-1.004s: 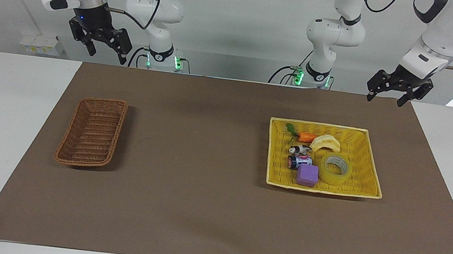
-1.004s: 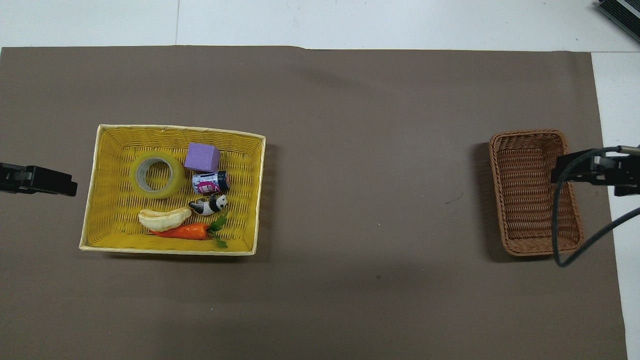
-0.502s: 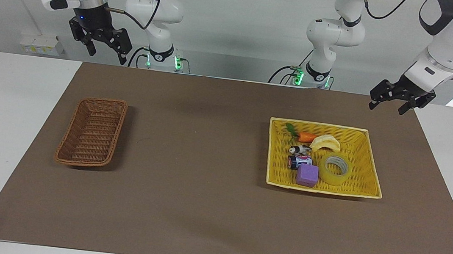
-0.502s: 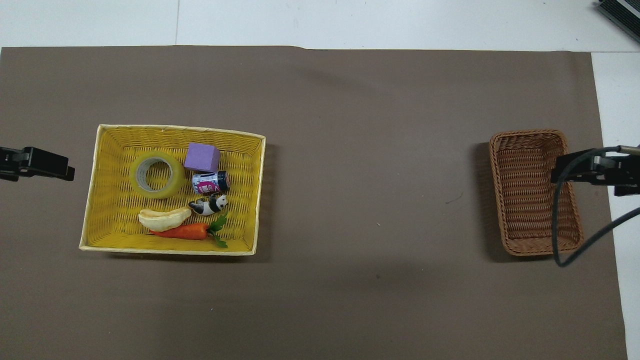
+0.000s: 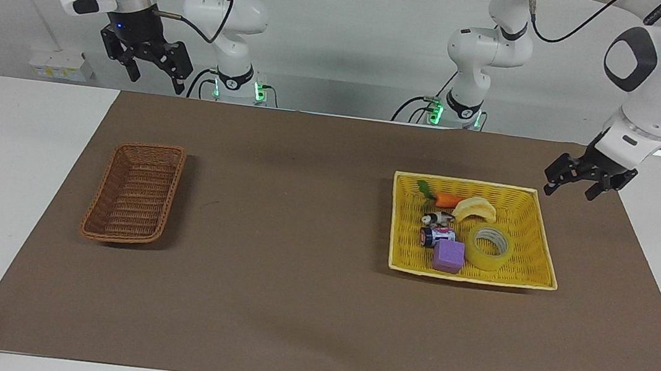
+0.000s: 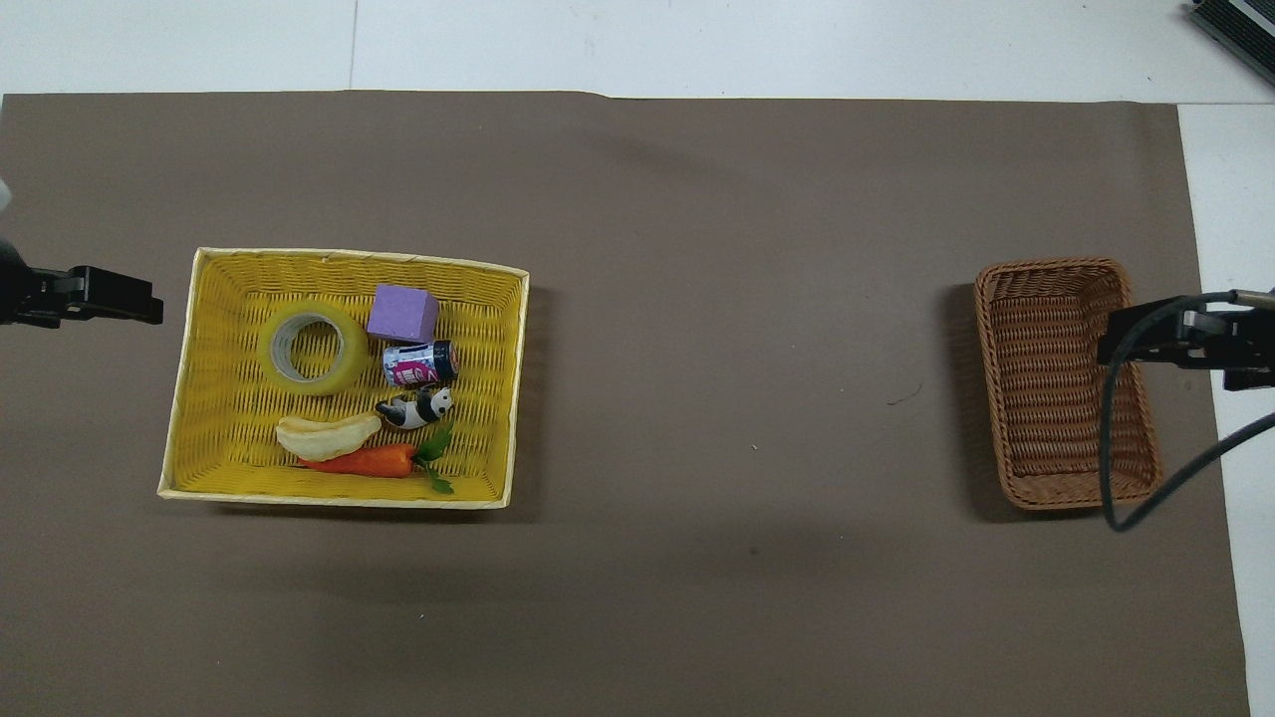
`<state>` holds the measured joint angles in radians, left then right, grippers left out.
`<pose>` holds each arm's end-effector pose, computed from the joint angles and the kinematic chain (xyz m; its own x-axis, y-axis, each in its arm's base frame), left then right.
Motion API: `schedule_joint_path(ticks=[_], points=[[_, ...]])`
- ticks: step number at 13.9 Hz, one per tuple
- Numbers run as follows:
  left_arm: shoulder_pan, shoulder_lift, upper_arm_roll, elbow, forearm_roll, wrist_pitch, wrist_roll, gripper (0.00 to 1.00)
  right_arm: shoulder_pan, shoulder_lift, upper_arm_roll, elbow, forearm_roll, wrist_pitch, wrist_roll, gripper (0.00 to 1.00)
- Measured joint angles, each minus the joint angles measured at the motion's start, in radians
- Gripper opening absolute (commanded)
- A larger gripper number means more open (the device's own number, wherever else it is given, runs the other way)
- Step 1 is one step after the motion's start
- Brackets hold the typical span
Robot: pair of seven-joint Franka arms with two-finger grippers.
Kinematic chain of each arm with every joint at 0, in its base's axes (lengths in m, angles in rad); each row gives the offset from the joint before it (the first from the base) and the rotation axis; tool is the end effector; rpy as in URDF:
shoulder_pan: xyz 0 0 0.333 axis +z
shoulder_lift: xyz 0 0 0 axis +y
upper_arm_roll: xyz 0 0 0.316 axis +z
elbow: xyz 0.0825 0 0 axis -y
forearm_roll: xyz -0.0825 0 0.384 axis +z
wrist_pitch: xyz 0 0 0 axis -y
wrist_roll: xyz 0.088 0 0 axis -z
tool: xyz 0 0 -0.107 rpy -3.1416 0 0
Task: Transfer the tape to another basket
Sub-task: 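Reach the left gripper into the yellow basket and grasp the tape roll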
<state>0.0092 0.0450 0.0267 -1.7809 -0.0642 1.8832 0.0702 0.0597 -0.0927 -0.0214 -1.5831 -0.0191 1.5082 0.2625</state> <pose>0.5828 0.0159 0.5263 0.9980 -0.0146 0.0608 -0.0181 -0.9982 0.0568 0.5186 0.0171 0.6629 0.9745 -0.2234 0.0216 -0.2237 -0.9746 0.0119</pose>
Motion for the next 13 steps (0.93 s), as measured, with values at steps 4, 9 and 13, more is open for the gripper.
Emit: schedule_joint_path(ticks=[4,9,13], points=[[0.000,0.111,-0.005,-0.085,0.000,0.200,-0.001,1.00,0.000,0.000,0.000,0.000,0.000,0.000,0.000,1.00],[-0.026,0.178,-0.019,-0.217,-0.001,0.407,-0.005,0.56,0.000,0.000,0.000,0.000,0.000,0.000,0.000,1.00],[-0.047,0.182,-0.021,-0.316,-0.001,0.499,-0.007,0.03,0.000,0.000,0.000,0.000,0.000,0.000,0.000,1.00]])
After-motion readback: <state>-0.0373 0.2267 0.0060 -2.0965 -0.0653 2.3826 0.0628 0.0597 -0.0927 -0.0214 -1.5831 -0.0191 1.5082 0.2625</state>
